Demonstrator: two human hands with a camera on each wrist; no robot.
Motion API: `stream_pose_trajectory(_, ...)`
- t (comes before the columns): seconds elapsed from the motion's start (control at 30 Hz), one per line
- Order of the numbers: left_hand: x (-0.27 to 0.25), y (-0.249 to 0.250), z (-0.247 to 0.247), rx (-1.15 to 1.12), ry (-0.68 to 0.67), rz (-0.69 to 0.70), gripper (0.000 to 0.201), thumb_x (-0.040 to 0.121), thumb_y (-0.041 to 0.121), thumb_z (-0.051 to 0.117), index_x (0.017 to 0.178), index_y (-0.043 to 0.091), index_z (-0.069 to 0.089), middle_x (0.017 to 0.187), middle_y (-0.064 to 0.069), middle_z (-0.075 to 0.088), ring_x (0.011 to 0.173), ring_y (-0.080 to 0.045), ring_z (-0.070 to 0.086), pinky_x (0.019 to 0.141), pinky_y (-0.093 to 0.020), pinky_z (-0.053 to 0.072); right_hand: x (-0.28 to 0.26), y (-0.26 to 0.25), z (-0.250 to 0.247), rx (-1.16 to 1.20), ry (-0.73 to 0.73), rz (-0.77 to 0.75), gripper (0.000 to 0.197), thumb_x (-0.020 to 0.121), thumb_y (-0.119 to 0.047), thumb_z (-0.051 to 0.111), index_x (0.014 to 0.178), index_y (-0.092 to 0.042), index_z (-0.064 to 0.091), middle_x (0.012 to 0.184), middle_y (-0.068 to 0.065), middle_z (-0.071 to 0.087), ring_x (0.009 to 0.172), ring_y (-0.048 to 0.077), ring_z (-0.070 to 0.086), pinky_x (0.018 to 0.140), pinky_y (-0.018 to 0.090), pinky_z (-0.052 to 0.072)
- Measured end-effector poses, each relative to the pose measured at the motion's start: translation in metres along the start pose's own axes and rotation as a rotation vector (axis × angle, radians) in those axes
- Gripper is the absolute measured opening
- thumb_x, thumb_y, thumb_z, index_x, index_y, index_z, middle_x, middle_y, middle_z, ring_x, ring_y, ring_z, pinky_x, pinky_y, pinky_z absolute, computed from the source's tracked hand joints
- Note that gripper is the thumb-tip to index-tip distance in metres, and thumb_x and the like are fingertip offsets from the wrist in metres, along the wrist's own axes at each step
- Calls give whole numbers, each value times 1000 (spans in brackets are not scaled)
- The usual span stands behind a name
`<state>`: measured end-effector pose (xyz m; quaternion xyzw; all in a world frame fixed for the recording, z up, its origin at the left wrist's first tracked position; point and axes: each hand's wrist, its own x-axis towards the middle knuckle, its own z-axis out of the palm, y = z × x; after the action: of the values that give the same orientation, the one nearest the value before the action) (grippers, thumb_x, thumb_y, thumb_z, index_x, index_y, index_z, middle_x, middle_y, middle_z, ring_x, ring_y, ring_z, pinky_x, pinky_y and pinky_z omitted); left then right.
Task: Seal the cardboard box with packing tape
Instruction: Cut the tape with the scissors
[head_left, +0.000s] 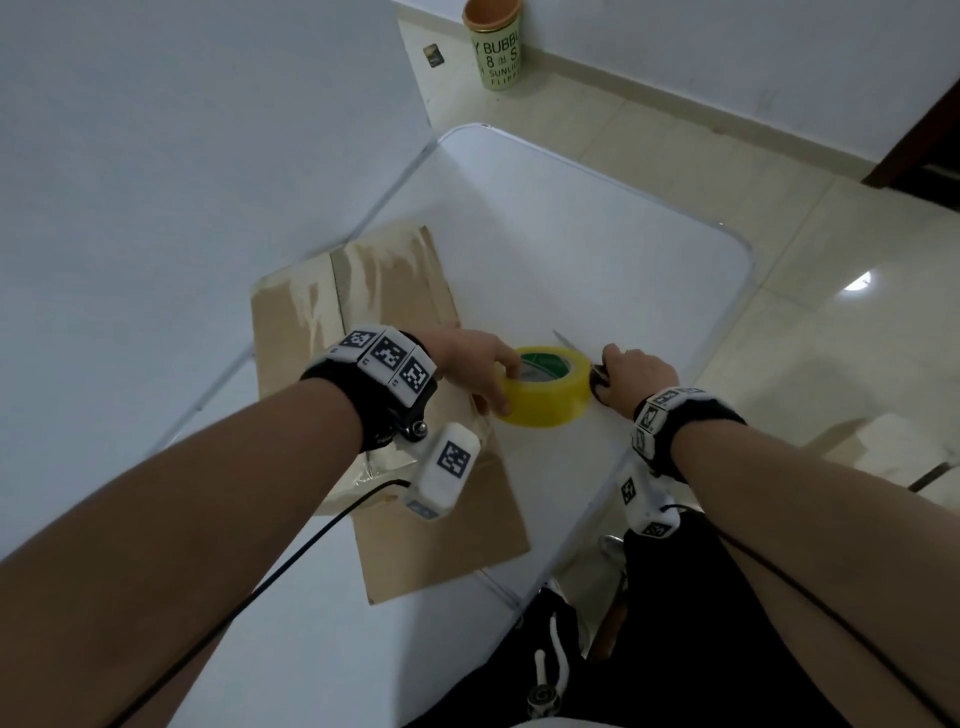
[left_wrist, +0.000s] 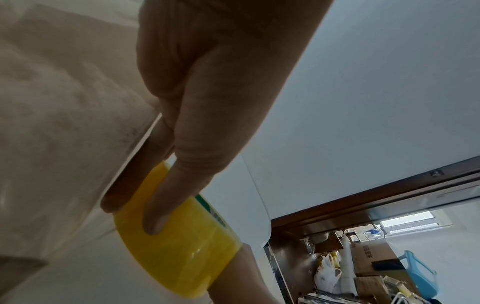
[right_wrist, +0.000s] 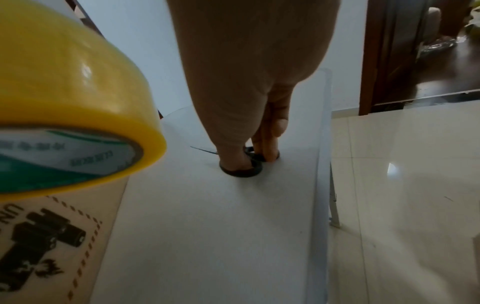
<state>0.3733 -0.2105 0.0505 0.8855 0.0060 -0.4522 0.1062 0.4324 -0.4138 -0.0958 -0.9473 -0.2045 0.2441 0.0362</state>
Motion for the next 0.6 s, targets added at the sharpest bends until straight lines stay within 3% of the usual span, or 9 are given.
stream_pose_trajectory(0.1,-3,2,0,-14,9,3,40,82,36,72,118,26,58,104,0,59,93,-18,51,81,-29,31,-11,0,-3,126,-91,98,35,93,-34,50,115,-6,48,109,16,60,79,26,52,66,33,44)
stream_pose_trajectory(0.2,-3,3,4,-145,-17,17,32,85,22,72,113,26,57,103,-6,64,78,-16,58,59,-21,39,-27,1,-6,307,-154,167,39,90,-29,58,121,-7,49,116,16,61,99,31,60,81,36,50)
stream_pose_trajectory(0.3,-1,5,12,-267,-30,47,31,88,10,67,114,23,56,104,-10,65,79,-21,65,60,-20,47,-46,1,-6,402,-170,181,34,89,-24,59,119,-9,59,115,13,65,105,31,61,87,36,51)
stream_pose_trajectory(0.37,-1,8,18,-348,-57,64,34,90,5,63,122,14,54,102,-14,67,73,-19,70,66,-23,54,-60,3,-5,468,-267,179,31,86,-23,65,111,-5,67,96,11,70,87,27,66,76,33,53)
stream_pose_trajectory(0.47,-7,13,20,-418,-34,75,32,89,5,64,120,7,54,86,-12,69,57,-7,68,57,-18,54,-78,11,-1,559,-392,197,31,81,-29,72,98,-3,72,62,2,61,53,16,53,55,25,45)
stream_pose_trajectory(0.6,-13,17,19,-487,41,83,30,83,8,72,107,7,55,76,-5,68,57,-10,67,53,-17,51,-100,25,8,530,-457,179,34,81,-33,72,101,-5,70,58,0,58,48,14,48,50,23,41)
